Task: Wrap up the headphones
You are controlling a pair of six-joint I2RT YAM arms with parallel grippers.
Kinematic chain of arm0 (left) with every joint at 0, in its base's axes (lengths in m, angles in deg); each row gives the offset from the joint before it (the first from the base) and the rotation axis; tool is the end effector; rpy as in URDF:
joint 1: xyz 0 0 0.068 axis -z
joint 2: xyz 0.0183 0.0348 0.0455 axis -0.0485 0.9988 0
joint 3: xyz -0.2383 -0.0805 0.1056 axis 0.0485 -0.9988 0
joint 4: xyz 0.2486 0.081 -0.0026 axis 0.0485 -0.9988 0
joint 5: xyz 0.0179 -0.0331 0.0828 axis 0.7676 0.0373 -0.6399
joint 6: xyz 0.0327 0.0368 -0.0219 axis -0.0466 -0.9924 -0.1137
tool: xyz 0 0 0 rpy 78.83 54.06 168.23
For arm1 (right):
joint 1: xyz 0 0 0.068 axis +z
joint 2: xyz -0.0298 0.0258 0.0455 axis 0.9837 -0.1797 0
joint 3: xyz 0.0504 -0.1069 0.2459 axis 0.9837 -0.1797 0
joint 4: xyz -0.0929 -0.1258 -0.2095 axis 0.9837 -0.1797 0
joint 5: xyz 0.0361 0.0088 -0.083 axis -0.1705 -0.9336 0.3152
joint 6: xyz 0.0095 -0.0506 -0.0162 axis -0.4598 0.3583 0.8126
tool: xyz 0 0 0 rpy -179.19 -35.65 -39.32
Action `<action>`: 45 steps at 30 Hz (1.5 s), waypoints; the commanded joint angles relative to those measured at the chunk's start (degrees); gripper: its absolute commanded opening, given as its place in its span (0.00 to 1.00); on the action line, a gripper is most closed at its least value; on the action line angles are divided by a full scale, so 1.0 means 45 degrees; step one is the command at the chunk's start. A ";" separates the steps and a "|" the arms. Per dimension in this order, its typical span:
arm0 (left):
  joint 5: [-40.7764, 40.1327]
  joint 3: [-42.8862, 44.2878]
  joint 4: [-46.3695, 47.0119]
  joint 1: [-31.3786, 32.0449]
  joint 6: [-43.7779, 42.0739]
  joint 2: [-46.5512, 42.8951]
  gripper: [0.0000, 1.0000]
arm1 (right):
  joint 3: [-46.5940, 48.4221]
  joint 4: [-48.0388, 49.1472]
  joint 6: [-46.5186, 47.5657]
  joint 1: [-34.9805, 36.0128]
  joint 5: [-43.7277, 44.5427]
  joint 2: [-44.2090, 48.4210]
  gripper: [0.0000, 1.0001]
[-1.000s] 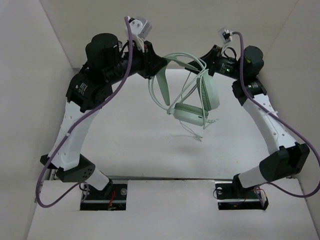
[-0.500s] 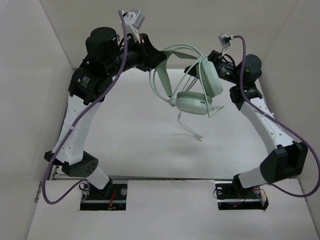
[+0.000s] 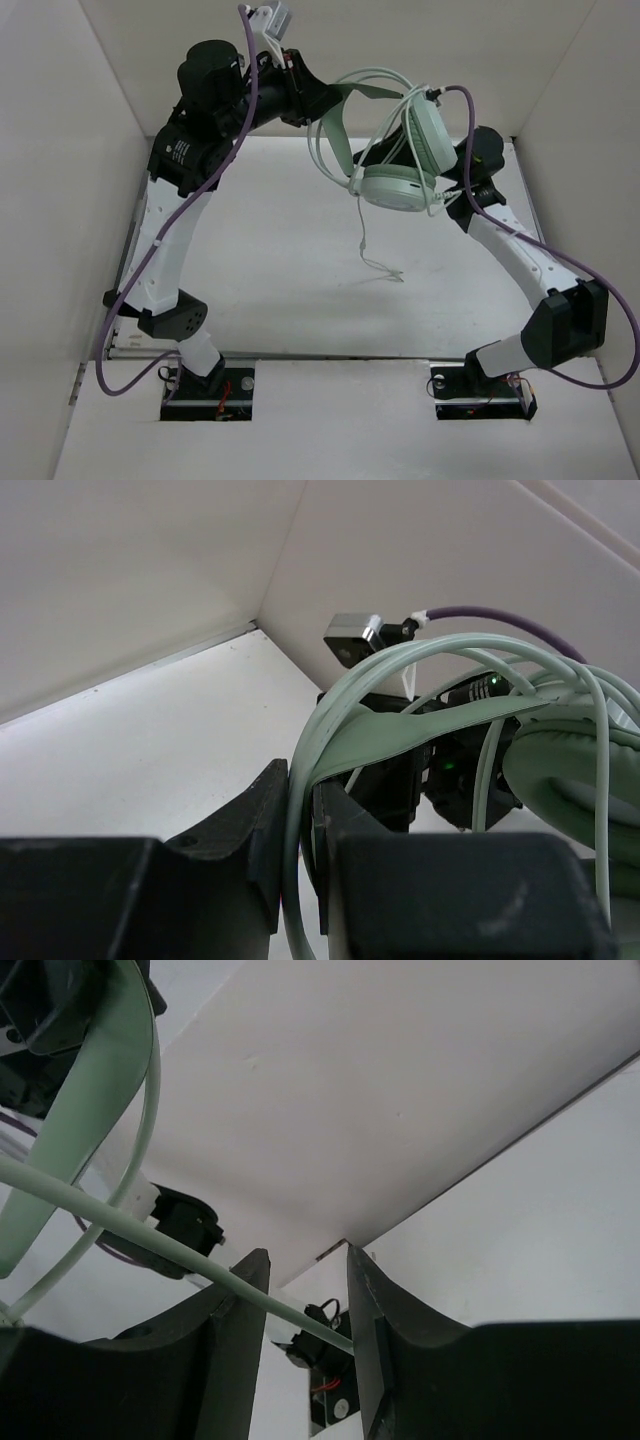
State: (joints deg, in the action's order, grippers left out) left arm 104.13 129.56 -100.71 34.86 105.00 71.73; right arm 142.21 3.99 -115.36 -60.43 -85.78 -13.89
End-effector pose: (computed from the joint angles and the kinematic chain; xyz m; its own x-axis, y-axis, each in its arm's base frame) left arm 0.2358 -0.1640 0.6021 -0.1720 -0.2588 -0.9505 0.8026 0.5226 -0.2876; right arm 0.2961 0.1340 0.4334 -0.5725 0.3265 -0.7521 -0.7869 0.0391 0.6159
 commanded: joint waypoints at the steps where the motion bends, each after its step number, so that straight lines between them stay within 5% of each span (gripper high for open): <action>1: 0.0322 0.0975 0.1605 -0.0145 0.1056 -0.0145 0.00 | -0.0014 0.1388 -0.0569 0.0190 -0.0018 -0.0016 0.43; 21: -0.0849 0.1718 0.2074 -0.2234 0.1837 0.0266 0.00 | -0.3646 0.2034 -0.0590 0.2358 0.0392 0.0217 0.45; 37: -0.2176 0.1446 0.2309 -0.4325 0.2384 0.0091 0.00 | -0.4194 0.0844 0.0444 0.3217 0.0548 0.0452 0.45; 45: -0.3466 0.0841 0.2172 -0.4657 0.1975 -0.0124 0.00 | -0.3355 -0.0835 0.2064 0.3823 0.0393 0.0374 0.33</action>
State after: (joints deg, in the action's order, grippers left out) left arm 92.78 133.37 -98.07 14.42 111.01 74.57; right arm 123.87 3.03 -110.51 -44.58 -83.40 -13.82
